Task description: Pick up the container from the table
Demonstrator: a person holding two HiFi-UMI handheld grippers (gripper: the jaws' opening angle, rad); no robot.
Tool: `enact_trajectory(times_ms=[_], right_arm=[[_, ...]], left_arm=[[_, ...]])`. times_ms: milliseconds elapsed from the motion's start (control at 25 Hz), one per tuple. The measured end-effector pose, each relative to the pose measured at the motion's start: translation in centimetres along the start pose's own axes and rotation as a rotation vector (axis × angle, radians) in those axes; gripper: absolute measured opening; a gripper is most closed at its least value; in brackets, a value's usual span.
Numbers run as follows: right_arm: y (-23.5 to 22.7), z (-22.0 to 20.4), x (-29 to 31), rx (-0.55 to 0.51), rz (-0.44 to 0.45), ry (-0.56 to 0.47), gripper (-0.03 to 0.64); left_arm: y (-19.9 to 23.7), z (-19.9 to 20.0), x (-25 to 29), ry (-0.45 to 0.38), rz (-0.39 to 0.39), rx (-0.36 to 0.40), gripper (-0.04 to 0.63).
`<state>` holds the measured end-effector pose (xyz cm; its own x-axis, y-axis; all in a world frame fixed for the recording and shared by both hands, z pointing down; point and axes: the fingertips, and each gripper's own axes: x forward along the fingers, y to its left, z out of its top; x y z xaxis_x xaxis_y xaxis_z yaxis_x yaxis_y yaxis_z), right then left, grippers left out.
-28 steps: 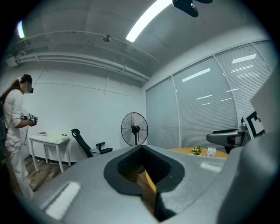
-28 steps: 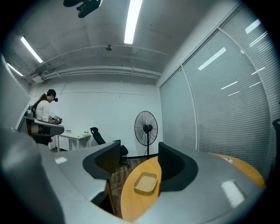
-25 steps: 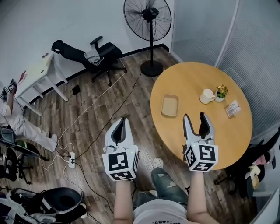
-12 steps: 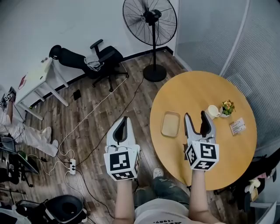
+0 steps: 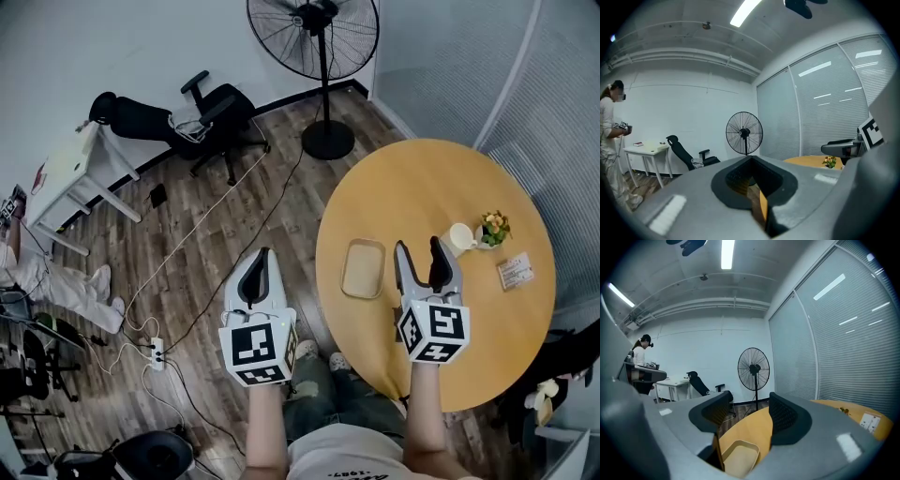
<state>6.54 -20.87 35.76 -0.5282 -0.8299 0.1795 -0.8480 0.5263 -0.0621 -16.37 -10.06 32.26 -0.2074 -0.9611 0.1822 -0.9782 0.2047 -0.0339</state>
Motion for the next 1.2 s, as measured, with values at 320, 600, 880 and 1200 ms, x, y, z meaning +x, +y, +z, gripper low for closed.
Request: enact_trajectory(times_ms=[320, 600, 880, 1200], right_arm=[[-1.0, -2.1, 3.0, 0.004, -0.042, 0.075, 0.275], [-1.4, -4.0, 5.5, -0.007, -0.078, 0.136, 0.275], [-2.4, -6.6, 7.6, -0.010, -0.117, 0.210, 0.275], [-3.8, -9.8, 8.4, 0.009, -0.174, 0.287, 0.275]], left_arm=[[0.3, -1.5, 4.4, 0.049, -0.056, 0.004, 0.000], [0.7, -2.9, 9.1, 0.094, -0.129, 0.029, 0.000], [-0.3, -5.1, 13.7, 0.150, -0.211, 0.028, 0.000], [-2.0, -7.5, 17.1, 0.211, -0.284, 0.030, 0.000]])
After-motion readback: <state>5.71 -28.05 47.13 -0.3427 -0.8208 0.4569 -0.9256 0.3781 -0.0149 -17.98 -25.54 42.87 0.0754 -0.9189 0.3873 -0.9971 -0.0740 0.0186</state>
